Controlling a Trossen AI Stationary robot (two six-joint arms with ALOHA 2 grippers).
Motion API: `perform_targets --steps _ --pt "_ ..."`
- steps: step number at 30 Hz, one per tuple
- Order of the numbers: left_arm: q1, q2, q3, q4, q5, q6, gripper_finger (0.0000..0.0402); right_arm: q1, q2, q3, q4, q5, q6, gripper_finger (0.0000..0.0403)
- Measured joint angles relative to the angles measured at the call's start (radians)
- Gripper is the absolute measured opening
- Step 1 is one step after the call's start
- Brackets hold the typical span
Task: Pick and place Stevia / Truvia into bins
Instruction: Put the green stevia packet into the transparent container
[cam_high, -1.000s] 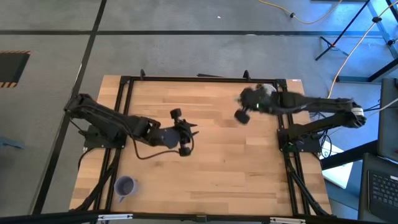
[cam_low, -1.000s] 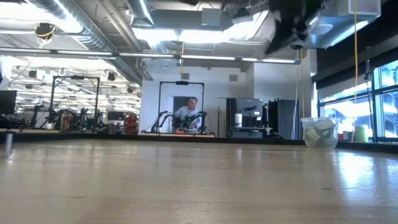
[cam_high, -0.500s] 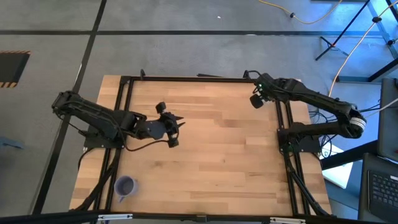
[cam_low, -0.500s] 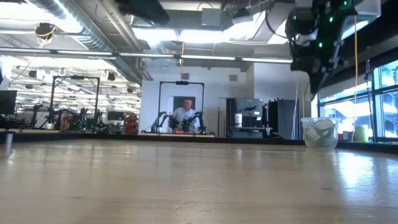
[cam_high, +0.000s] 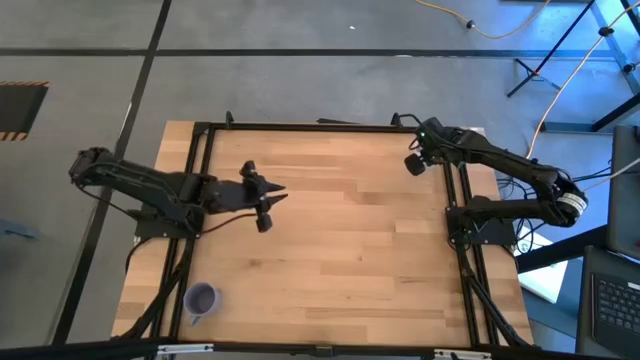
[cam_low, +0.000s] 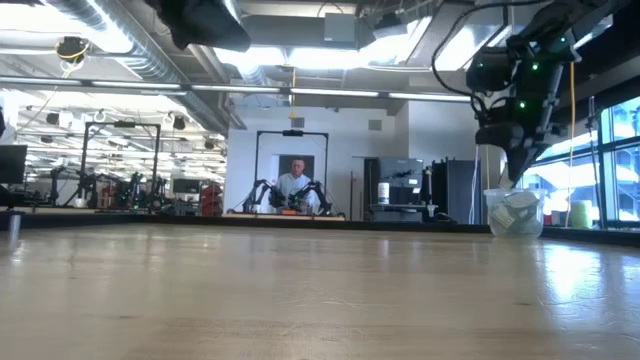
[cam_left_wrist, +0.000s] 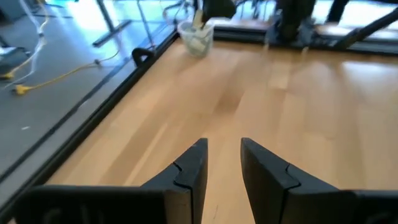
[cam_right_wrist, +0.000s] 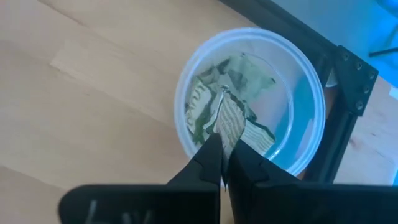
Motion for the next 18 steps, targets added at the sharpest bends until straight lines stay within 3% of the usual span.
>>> perform_targets --steps 8,18 --pt "0.054 -0.199 -0.201 0.159 0.058 0.002 0.0091 -0.041 0.0 -0.02 0.037 -0.017 -0.027 0.0012" --pt "0.1 -0.396 -0.398 0.223 0.072 -0.034 0.0091 -0.054 0.0 -0.02 0.047 -0.018 -0.055 0.0013"
